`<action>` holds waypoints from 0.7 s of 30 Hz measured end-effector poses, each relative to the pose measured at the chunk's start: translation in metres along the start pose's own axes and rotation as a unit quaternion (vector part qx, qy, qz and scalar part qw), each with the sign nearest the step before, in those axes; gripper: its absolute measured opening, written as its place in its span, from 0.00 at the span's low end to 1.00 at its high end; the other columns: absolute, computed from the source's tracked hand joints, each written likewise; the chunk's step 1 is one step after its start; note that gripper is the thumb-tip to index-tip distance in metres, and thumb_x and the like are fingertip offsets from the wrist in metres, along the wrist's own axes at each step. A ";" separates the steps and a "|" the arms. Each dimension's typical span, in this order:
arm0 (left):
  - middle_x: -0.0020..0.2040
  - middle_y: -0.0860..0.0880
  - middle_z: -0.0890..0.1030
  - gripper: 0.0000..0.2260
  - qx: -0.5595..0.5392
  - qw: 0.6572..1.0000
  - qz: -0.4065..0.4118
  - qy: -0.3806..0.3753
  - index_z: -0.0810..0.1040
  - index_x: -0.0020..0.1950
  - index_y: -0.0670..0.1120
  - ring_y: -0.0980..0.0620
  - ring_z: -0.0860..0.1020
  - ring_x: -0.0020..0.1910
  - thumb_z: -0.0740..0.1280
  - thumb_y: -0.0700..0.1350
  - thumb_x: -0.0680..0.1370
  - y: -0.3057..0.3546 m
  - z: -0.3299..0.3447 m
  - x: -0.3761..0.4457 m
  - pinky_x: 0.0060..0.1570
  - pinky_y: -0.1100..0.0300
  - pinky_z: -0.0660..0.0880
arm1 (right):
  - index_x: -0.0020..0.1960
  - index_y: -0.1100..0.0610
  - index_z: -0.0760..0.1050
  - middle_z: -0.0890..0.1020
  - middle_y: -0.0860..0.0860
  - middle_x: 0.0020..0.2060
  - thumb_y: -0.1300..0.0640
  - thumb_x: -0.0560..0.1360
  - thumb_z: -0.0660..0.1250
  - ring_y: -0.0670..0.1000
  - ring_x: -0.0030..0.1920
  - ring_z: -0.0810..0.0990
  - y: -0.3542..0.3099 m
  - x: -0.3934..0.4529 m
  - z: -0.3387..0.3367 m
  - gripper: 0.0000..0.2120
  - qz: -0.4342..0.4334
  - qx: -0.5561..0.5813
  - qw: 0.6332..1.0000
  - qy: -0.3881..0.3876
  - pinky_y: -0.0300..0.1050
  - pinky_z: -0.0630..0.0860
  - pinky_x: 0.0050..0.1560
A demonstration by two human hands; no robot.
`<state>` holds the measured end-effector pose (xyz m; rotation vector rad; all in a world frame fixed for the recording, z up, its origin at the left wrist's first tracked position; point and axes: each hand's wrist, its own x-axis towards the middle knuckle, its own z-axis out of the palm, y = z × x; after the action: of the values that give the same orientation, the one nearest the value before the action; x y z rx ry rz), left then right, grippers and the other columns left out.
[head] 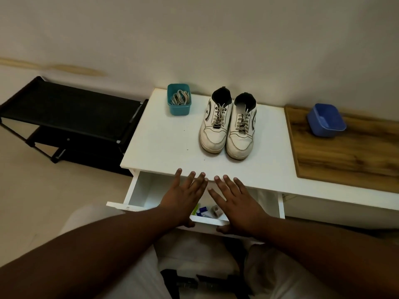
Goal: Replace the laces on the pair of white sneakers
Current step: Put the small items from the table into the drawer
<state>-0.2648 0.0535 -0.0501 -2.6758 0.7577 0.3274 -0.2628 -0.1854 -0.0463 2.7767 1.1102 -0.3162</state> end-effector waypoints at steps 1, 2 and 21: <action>0.82 0.39 0.36 0.62 -0.005 1.000 -0.008 0.000 0.34 0.82 0.41 0.36 0.41 0.82 0.66 0.76 0.68 -0.001 0.000 0.001 0.73 0.28 0.39 | 0.84 0.52 0.40 0.38 0.59 0.82 0.24 0.69 0.63 0.63 0.82 0.37 0.003 0.001 0.001 0.58 0.011 0.005 1.000 -0.007 0.63 0.40 0.80; 0.83 0.39 0.37 0.62 -0.010 1.000 -0.015 -0.001 0.34 0.82 0.41 0.36 0.42 0.82 0.66 0.76 0.68 -0.002 0.000 0.003 0.73 0.28 0.40 | 0.84 0.52 0.38 0.38 0.59 0.82 0.23 0.69 0.63 0.63 0.82 0.37 0.005 0.002 0.001 0.58 0.023 0.013 1.000 -0.017 0.62 0.40 0.80; 0.73 0.47 0.69 0.36 -0.130 0.982 -0.056 0.127 0.66 0.73 0.51 0.43 0.71 0.68 0.75 0.63 0.71 -0.023 0.006 0.028 0.67 0.45 0.67 | 0.74 0.49 0.68 0.73 0.51 0.72 0.38 0.69 0.76 0.56 0.68 0.74 0.028 0.026 -0.009 0.39 0.080 0.027 0.995 0.053 0.53 0.75 0.62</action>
<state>-0.2303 0.0611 -0.0581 -3.0335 0.6714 0.0571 -0.2232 -0.1865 -0.0429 2.9383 0.9036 -0.1866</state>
